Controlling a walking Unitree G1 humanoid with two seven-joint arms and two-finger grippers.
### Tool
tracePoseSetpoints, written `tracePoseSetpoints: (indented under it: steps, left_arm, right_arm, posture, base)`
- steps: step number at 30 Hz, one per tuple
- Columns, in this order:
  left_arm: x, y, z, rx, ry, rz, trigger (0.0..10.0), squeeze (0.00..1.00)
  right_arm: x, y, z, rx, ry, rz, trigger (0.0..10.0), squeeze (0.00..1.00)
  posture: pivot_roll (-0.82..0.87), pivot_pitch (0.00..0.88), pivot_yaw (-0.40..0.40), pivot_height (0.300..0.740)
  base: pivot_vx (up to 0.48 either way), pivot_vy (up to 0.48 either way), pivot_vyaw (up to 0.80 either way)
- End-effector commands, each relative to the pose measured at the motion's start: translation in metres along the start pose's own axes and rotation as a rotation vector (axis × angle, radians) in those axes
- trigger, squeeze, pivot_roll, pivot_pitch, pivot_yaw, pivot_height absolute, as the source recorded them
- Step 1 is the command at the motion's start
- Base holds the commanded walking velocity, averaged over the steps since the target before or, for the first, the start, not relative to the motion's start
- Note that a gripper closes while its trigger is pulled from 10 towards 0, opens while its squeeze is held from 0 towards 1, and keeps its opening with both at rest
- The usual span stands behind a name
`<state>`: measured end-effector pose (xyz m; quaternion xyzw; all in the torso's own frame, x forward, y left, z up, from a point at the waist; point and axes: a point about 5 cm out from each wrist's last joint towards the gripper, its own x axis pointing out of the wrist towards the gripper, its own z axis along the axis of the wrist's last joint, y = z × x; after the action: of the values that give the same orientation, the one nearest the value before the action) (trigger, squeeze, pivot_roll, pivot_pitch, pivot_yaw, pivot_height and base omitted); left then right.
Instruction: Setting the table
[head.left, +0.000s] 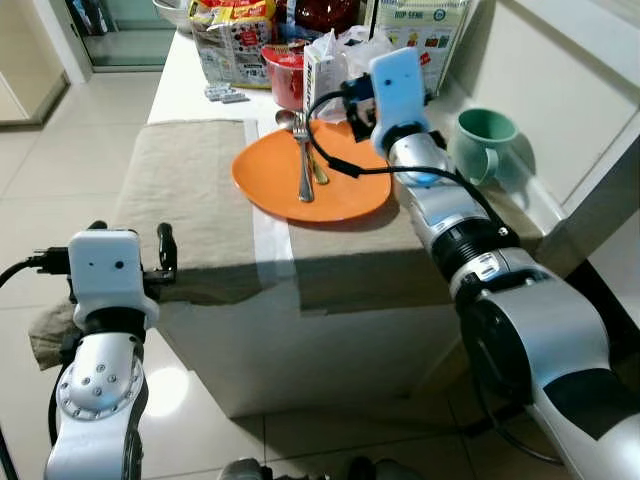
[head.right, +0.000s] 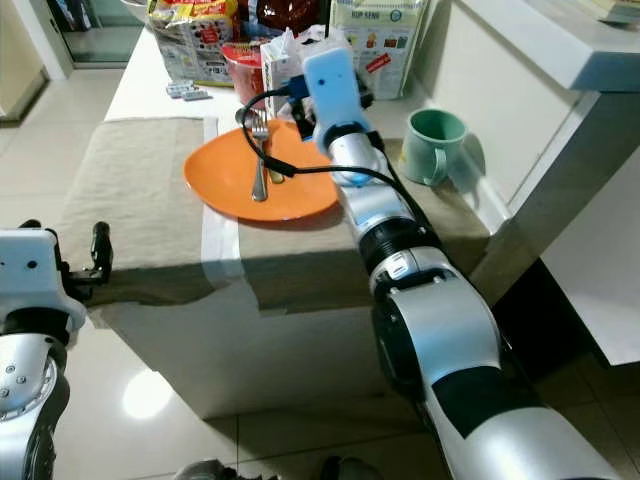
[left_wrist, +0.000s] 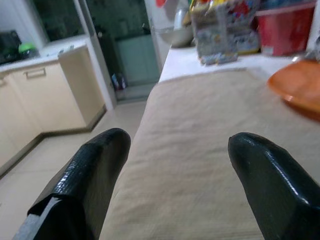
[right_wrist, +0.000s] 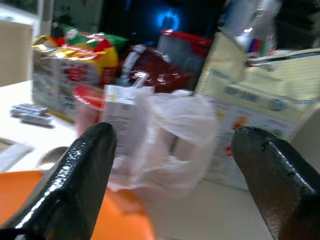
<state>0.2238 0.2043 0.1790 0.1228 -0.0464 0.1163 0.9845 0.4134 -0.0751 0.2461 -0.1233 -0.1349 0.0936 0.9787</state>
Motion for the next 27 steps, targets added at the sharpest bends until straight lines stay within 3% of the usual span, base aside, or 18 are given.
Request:
tracePoseSetpoints:
  steps: [1,12,14,17,20,23,25,26,27]
  left_arm:
    - [0.003,-0.004,-0.001,0.0,-0.005,-0.03,10.0,0.0]
    - [0.008,-0.005,-0.003,-0.006,-0.009,-0.05,10.0,0.0]
    - [0.008,-0.005,-0.005,-0.013,-0.002,-0.052,10.0,0.0]
    - [0.008,-0.005,-0.006,-0.014,0.0,-0.051,10.0,0.0]
    - [0.007,-0.004,-0.009,-0.027,0.004,-0.038,10.0,0.0]
    - [0.006,-0.003,-0.009,-0.032,0.004,-0.035,10.0,0.0]
    - [0.005,-0.002,-0.011,-0.052,0.018,-0.026,10.0,0.0]
    - [0.005,-0.002,-0.014,-0.07,0.031,-0.024,10.0,0.0]
    - [0.004,-0.003,-0.015,-0.082,0.039,-0.025,10.0,0.0]
  right_arm:
    - [-0.005,-0.006,-0.004,-0.014,-0.031,-0.009,10.0,1.0]
    - [-0.038,-0.011,-0.048,-0.015,0.022,-0.015,10.0,1.0]
    - [-0.054,-0.008,-0.064,-0.004,0.05,0.0,10.0,1.0]
    - [-0.065,-0.005,-0.07,0.006,0.042,0.019,10.0,1.0]
    - [-0.1,-0.003,-0.072,0.008,-0.04,0.046,10.0,1.0]
    - [-0.107,-0.004,-0.072,0.004,-0.052,0.045,10.0,1.0]
    - [-0.122,-0.007,-0.08,-0.035,-0.023,0.03,10.0,1.0]
    - [-0.132,-0.007,-0.086,-0.039,0.002,0.034,10.0,0.0]
    - [-0.141,-0.007,-0.09,-0.028,0.019,0.03,10.0,0.0]
  posture:
    - [0.09,0.0,0.004,0.74]
    - [0.06,0.0,0.019,0.74]
    - [0.05,0.0,0.019,0.74]
    - [0.05,0.0,0.016,0.74]
    - [0.03,0.0,0.01,0.74]
    - [0.03,0.0,0.01,0.74]
    - [0.03,0.0,0.012,0.74]
    - [0.02,0.0,0.013,0.74]
    - [0.02,0.0,0.015,0.74]
  base:
    - [0.0,0.0,0.0]
    - [0.0,0.0,0.0]
    - [0.0,0.0,0.0]
    - [0.0,0.0,0.0]
    - [0.0,0.0,0.0]
    - [0.0,0.0,0.0]
    - [0.0,0.0,0.0]
    - [0.0,0.0,0.0]
    - [0.0,0.0,0.0]
